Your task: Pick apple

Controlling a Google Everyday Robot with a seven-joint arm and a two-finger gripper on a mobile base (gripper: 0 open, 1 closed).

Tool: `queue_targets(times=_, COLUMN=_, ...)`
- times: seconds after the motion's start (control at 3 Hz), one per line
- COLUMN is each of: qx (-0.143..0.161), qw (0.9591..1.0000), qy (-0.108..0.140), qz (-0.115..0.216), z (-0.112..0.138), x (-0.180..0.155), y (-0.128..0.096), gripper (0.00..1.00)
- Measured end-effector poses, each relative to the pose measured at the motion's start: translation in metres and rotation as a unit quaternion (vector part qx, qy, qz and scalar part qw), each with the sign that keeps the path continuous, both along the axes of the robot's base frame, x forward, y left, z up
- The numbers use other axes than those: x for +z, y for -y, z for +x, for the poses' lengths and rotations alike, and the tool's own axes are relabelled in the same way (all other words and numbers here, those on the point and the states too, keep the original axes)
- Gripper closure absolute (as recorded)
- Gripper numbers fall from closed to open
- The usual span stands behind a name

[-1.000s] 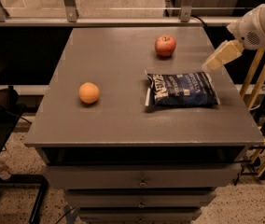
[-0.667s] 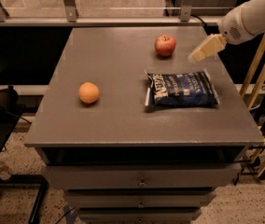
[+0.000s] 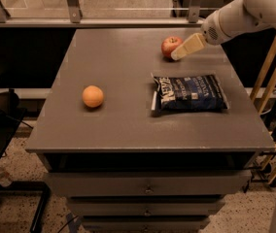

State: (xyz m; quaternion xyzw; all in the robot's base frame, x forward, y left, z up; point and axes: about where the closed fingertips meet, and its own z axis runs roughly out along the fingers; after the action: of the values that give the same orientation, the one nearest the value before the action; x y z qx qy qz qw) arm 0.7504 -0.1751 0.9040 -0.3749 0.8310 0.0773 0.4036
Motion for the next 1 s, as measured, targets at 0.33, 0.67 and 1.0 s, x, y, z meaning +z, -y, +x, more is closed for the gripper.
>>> queue_targets(times=0.33, qx=0.0, qw=0.9997, qy=-0.018, qz=0.014, z=0.017, x=-0.018, y=-0.016, gripper=0.0)
queue_targets(times=0.67, qx=-0.004, qw=0.9995, qy=-0.028, qz=0.015, z=0.031, x=-0.032, y=-0.023, gripper=0.0)
queue_targets(times=1.0, qx=-0.01, qw=0.9993, qy=-0.032, qz=0.016, z=0.043, x=-0.042, y=-0.026, gripper=0.0)
